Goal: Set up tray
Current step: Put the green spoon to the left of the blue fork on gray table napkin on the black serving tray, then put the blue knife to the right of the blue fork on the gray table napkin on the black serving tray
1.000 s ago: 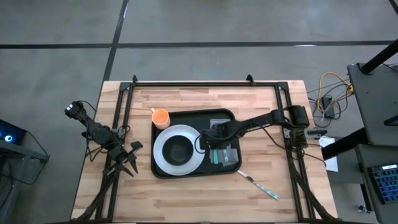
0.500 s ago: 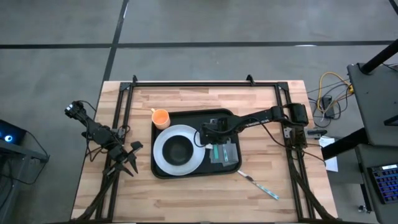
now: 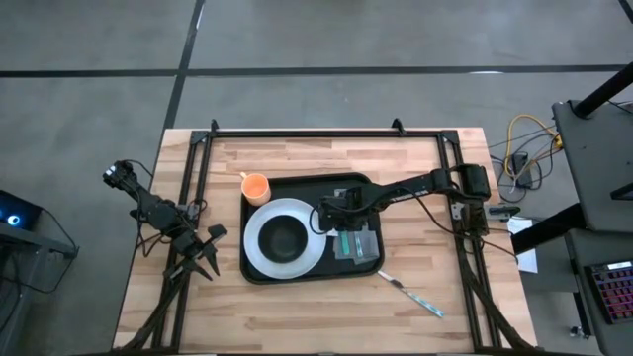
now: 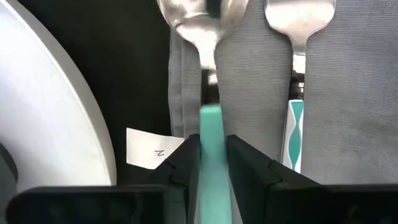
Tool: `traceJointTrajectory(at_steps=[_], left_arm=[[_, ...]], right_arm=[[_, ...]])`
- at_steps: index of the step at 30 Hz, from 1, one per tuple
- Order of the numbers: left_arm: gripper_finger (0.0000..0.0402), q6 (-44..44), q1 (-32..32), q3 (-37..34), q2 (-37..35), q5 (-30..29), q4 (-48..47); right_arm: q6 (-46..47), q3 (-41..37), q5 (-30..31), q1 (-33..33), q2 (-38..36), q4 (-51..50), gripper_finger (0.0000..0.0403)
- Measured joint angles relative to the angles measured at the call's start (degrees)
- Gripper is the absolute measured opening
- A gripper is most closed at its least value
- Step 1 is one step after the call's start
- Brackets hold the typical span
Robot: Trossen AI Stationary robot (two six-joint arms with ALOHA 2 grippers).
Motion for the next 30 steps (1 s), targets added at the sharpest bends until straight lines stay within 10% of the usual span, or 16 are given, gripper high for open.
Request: traceJointTrajectory(at_steps=[30], left_arm=[[0.0071,0.0,0.0,0.0,0.0,0.0,0.0]], right_arm=[[-8.5,0.0,-4.7,1.4,-5.7,-4.6,0.0089]])
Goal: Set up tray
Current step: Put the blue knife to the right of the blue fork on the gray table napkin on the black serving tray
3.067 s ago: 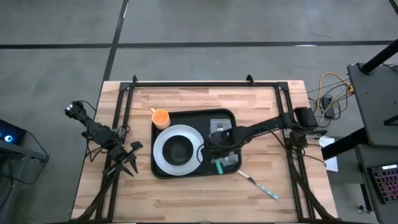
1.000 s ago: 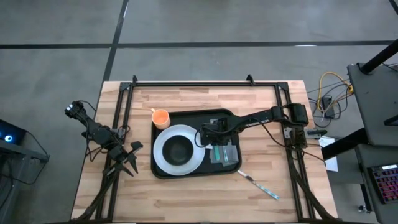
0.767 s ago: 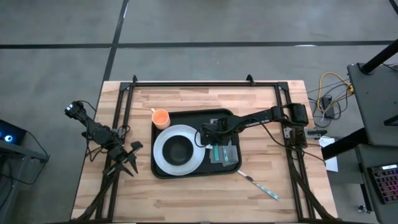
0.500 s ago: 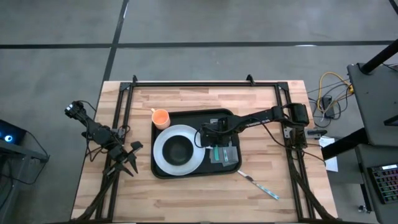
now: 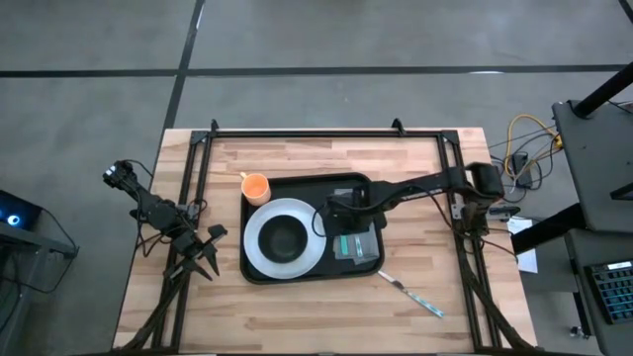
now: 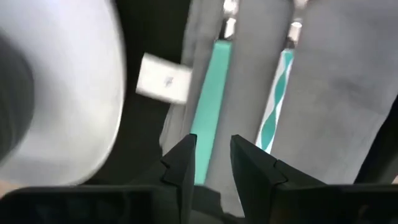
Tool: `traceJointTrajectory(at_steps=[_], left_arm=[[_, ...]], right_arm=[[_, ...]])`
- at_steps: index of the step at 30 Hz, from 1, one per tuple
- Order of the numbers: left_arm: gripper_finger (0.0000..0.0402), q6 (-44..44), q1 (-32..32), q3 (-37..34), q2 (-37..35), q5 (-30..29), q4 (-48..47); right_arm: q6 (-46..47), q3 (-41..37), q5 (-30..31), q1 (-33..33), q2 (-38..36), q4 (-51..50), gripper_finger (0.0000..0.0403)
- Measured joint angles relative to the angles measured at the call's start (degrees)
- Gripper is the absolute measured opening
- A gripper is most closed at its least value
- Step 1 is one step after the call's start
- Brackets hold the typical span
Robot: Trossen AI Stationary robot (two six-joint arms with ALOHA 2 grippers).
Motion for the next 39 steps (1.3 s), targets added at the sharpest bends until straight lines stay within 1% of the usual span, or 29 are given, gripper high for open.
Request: traceJointTrajectory(at_steps=[6,16,23,30,35,39], left_arm=[[0.0071,0.0,0.0,0.0,0.0,0.0,0.0],[0.0071,0.0,0.0,0.0,0.0,0.0,0.0],[0.0071,0.0,0.0,0.0,0.0,0.0,0.0],[0.0071,0.0,0.0,0.0,0.0,0.0,0.0],[0.0071,0.0,0.0,0.0,0.0,0.0,0.0],[0.0071,0.0,0.0,0.0,0.0,0.0,0.0]], right_arm=[[-5.8,0.0,-0.1,3.8,-0.8,-1.8,0.0090],[-5.5,-0.1,0.1,13.3,-2.5,-13.4,0.0087],[-5.5,-0.4,0.2,21.4,-3.7,-15.5,0.0089],[-5.4,-1.6,0.5,27.9,-4.8,-17.5,0.0076],[-2.3,-5.3,4.4,31.9,-7.9,-18.1,0.0068],[2.0,-11.2,4.9,34.9,-12.1,-16.1,0.0063]])
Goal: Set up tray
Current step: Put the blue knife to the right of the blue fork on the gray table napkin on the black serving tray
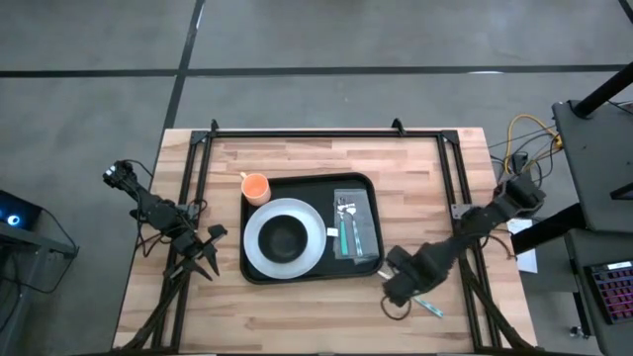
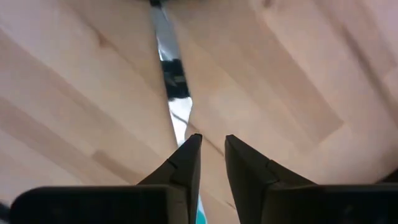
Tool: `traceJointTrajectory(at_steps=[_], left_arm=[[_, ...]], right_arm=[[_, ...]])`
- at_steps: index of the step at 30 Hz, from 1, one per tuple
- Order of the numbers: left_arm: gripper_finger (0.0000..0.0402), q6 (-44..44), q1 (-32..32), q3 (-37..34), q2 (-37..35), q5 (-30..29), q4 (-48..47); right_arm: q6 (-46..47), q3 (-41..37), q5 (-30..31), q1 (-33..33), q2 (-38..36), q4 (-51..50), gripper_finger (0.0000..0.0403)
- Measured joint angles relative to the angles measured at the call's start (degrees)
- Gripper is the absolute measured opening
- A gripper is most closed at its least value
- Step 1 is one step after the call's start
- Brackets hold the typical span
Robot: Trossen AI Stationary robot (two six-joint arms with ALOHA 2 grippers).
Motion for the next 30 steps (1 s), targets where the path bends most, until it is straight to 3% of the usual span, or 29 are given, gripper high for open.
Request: traceJointTrajectory(at_steps=[6,10,21,30], left_arm=[[0.0071,0.0,0.0,0.0,0.0,0.0,0.0],[0.0071,0.0,0.0,0.0,0.0,0.0,0.0],[0.0071,0.0,0.0,0.0,0.0,0.0,0.0],[0.0071,0.0,0.0,0.0,0.0,0.0,0.0]], right_arm=[[7.1,-10.2,-0.7,3.6,-6.9,13.5,0.0059],[7.5,-12.9,-1.9,5.1,-8.5,19.7,0.0059],[6.5,-15.1,-3.0,8.7,-7.7,19.8,0.0059],[2.4,-15.0,-4.0,9.5,1.2,22.2,0.0059]])
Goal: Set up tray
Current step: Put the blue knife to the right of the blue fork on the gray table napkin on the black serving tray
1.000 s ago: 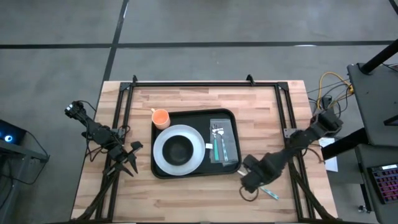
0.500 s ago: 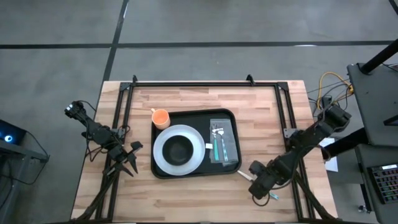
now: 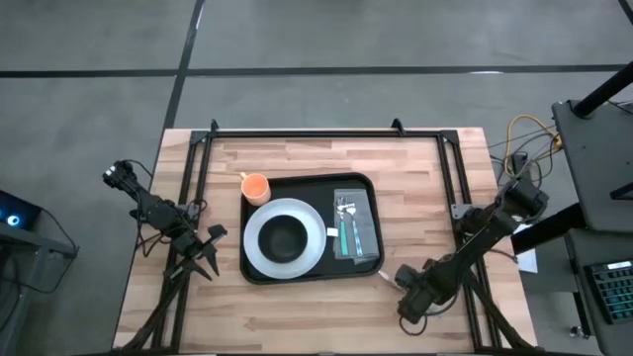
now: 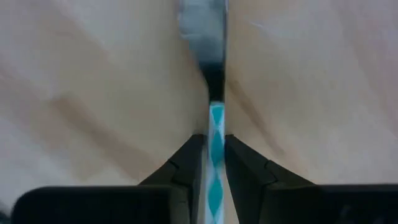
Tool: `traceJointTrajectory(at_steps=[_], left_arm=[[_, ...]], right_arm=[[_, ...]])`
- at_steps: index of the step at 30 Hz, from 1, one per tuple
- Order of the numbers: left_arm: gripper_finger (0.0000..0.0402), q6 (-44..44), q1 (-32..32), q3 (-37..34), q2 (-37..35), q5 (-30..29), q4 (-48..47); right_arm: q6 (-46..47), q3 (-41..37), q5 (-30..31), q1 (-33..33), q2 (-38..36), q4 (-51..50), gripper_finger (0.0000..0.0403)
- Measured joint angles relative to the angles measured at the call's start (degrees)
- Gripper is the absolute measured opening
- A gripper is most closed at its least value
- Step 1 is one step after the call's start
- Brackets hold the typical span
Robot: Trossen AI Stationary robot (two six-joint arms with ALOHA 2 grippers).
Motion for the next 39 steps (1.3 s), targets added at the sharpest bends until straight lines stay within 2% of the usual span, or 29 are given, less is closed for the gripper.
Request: traceJointTrajectory(at_steps=[7,10,14,30,35,39], left_arm=[[0.0071,0.0,0.0,0.0,0.0,0.0,0.0],[0.0071,0.0,0.0,0.0,0.0,0.0,0.0],[0.0071,0.0,0.0,0.0,0.0,0.0,0.0],[0.0071,0.0,0.0,0.0,0.0,0.0,0.0],[0.0071,0.0,0.0,0.0,0.0,0.0,0.0],[0.0071,0.0,0.0,0.0,0.0,0.0,0.0]], right_arm=[[-2.2,0.6,-1.2,-0.1,3.0,0.8,0.0058],[-1.3,0.2,-0.7,0.0,1.6,0.8,0.0052],[0.7,-0.2,-0.5,0.0,-0.8,0.3,0.0020],[1.5,-0.1,0.2,0.3,-6.7,0.9,0.0012],[0.7,3.1,-0.1,1.1,-6.6,1.3,0.0012],[-0.2,7.0,3.0,1.7,-6.6,-1.9,0.0012]])
